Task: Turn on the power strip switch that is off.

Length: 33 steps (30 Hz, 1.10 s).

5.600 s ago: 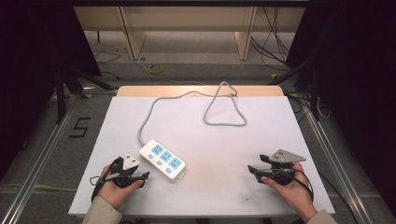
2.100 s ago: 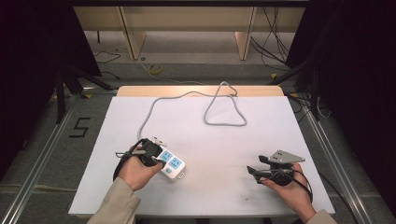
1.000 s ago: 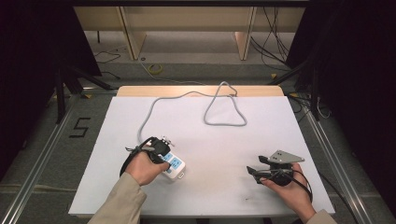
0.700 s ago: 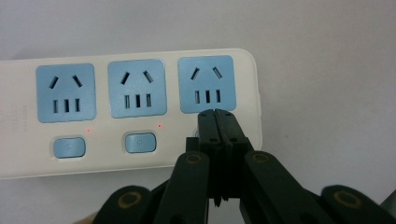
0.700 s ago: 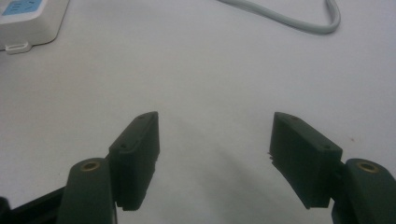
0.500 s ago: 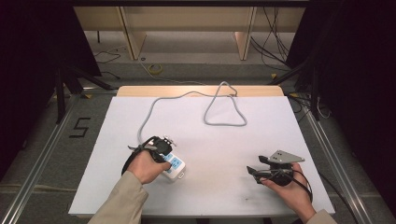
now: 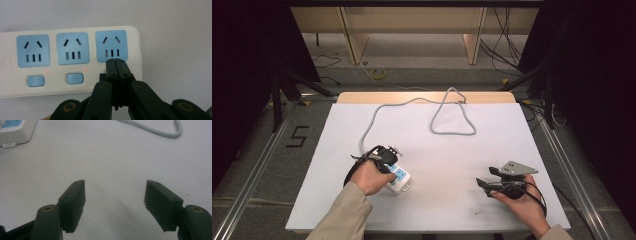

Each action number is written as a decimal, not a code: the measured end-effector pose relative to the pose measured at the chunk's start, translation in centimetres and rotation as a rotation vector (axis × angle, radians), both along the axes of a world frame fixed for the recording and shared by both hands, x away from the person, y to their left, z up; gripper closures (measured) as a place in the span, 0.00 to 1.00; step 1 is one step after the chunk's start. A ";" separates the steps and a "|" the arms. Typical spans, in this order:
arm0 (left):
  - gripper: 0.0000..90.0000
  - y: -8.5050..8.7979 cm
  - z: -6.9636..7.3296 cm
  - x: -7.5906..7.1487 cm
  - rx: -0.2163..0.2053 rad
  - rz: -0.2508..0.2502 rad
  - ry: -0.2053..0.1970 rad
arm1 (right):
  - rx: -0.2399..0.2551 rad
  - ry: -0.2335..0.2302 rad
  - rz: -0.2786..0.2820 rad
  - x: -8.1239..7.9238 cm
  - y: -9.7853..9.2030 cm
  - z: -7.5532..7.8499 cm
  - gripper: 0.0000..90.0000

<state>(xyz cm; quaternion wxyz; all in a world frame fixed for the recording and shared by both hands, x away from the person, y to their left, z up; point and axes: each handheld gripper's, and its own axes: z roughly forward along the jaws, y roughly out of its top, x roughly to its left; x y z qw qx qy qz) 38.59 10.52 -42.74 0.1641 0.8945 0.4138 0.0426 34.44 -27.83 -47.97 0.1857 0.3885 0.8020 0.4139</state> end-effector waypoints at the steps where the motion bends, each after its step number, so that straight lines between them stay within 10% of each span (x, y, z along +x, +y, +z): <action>1: 1.00 0.0 0.0 0.0 0.002 0.000 0.003 | 0.000 0.000 0.001 0.0 0.0 0.0 0.38; 33: 1.00 -0.3 -0.4 0.0 0.006 0.011 0.009 | -0.005 -0.003 0.004 0.0 0.0 0.0 0.38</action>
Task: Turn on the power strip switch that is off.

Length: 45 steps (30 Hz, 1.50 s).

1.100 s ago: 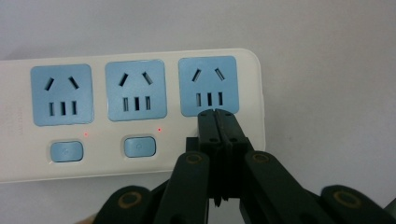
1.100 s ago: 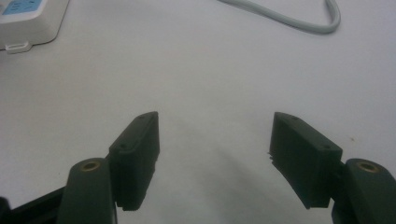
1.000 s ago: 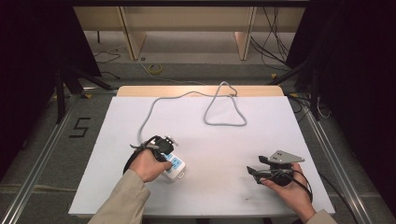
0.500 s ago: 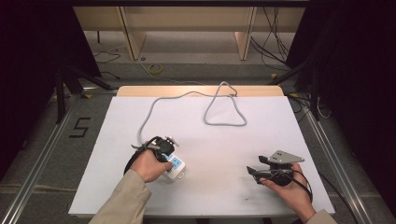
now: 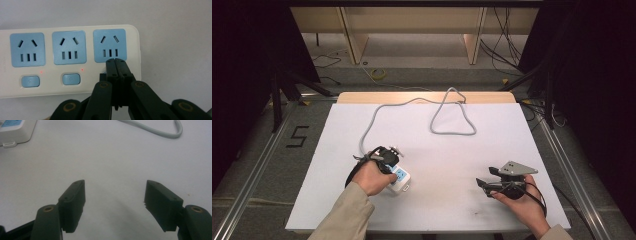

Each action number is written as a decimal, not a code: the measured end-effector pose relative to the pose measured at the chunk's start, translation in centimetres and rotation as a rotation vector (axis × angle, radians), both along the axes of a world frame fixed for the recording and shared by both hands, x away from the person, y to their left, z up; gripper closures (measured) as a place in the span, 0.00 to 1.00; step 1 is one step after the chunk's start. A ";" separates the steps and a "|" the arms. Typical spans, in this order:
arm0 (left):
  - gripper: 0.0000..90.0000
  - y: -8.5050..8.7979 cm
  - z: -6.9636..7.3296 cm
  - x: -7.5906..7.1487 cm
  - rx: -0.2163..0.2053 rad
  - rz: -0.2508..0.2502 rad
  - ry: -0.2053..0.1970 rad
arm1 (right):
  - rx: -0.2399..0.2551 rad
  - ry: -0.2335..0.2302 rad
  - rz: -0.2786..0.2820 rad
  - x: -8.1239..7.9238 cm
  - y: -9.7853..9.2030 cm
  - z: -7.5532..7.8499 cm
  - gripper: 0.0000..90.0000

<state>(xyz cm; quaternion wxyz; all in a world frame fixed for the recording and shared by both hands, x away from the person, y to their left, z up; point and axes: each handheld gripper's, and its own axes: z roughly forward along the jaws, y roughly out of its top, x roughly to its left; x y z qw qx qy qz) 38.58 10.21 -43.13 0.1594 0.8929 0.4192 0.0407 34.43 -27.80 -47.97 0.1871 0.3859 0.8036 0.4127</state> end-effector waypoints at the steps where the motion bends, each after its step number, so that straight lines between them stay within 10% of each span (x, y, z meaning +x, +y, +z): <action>1: 1.00 0.0 0.0 0.0 -0.001 -0.001 0.001 | -0.001 -0.002 0.001 0.0 0.0 0.0 0.38; 45: 1.00 0.6 -0.5 0.0 -0.047 0.045 0.015 | 0.001 0.002 0.002 0.0 0.1 0.0 0.38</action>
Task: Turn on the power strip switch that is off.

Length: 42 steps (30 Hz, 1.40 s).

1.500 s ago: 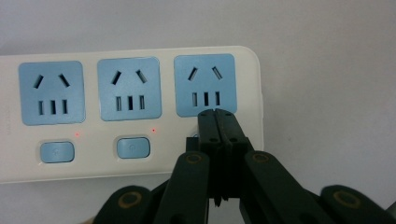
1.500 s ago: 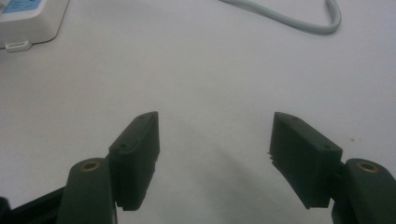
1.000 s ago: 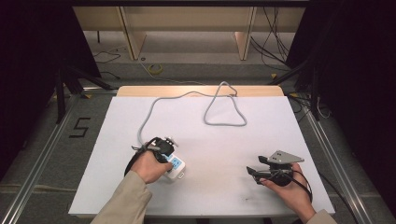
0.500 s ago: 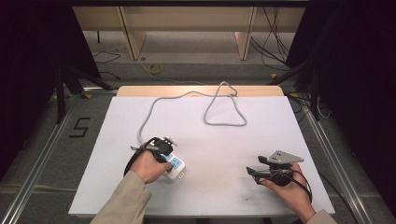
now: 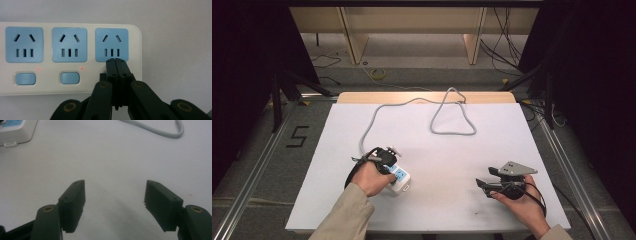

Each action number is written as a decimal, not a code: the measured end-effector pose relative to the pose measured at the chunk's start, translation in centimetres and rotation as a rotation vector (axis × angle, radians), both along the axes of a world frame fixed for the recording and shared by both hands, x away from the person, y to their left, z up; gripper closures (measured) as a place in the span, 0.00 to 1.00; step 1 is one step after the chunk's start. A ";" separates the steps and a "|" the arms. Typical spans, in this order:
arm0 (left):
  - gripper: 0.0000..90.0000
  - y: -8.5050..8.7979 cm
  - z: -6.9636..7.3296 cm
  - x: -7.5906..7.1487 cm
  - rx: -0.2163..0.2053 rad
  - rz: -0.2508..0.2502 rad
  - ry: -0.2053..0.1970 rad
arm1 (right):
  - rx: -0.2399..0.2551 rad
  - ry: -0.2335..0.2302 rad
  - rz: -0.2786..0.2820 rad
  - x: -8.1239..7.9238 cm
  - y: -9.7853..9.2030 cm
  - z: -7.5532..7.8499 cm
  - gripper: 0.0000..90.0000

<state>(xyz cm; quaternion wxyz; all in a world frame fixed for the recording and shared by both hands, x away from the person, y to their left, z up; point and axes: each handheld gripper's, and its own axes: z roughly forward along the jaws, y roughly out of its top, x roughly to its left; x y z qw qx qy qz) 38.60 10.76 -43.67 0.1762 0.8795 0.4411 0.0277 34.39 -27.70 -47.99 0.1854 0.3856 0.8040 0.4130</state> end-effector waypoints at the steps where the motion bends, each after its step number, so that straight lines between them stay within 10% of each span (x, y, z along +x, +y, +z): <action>1: 1.00 0.0 0.0 0.0 -0.002 0.002 0.002 | 0.000 0.000 0.000 0.0 0.0 0.0 0.38; 42: 1.00 -0.1 0.0 -0.1 0.004 -0.014 -0.031 | -0.007 0.000 0.004 0.0 0.0 0.0 0.38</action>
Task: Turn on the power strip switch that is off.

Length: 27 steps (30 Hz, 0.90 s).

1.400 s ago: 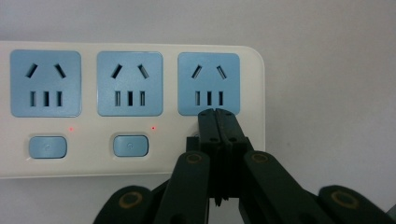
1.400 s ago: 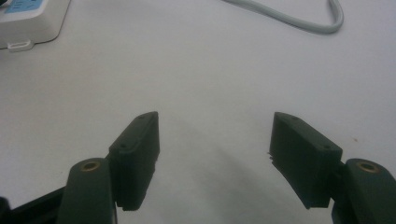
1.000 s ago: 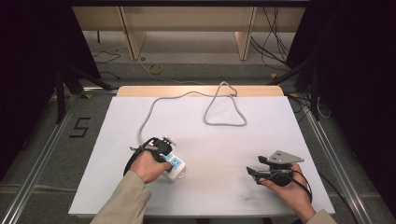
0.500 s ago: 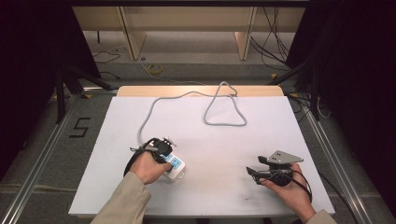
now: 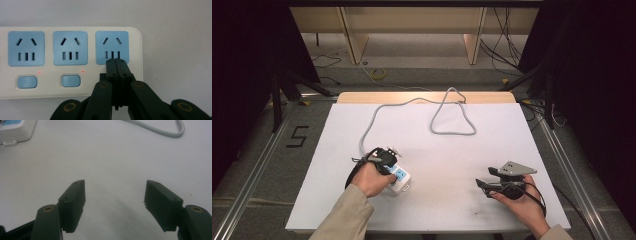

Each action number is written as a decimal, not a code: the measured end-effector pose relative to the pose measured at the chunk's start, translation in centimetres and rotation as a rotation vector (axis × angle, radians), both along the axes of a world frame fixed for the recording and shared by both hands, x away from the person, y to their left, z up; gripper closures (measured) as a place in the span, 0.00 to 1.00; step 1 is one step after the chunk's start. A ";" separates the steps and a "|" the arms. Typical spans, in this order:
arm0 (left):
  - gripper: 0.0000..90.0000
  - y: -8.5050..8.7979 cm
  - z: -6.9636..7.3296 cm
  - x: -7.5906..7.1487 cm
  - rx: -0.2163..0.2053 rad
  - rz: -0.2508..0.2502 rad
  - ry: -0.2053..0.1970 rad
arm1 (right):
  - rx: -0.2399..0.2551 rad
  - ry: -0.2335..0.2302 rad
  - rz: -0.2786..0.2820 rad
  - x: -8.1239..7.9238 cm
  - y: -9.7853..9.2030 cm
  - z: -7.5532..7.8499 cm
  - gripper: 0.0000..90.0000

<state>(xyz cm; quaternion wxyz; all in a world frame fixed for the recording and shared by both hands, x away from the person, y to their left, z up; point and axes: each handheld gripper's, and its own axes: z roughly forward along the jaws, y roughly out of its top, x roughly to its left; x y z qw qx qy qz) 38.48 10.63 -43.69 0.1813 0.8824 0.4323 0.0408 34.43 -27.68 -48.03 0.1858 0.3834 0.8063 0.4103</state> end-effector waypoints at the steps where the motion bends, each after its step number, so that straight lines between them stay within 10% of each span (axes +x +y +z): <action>1: 1.00 -0.1 0.0 0.0 0.005 -0.001 -0.003 | -0.001 0.001 0.000 0.0 0.0 0.0 0.38; 27: 1.00 -0.2 0.2 0.2 0.019 -0.017 -0.003 | 0.001 0.005 -0.003 0.0 0.0 0.0 0.38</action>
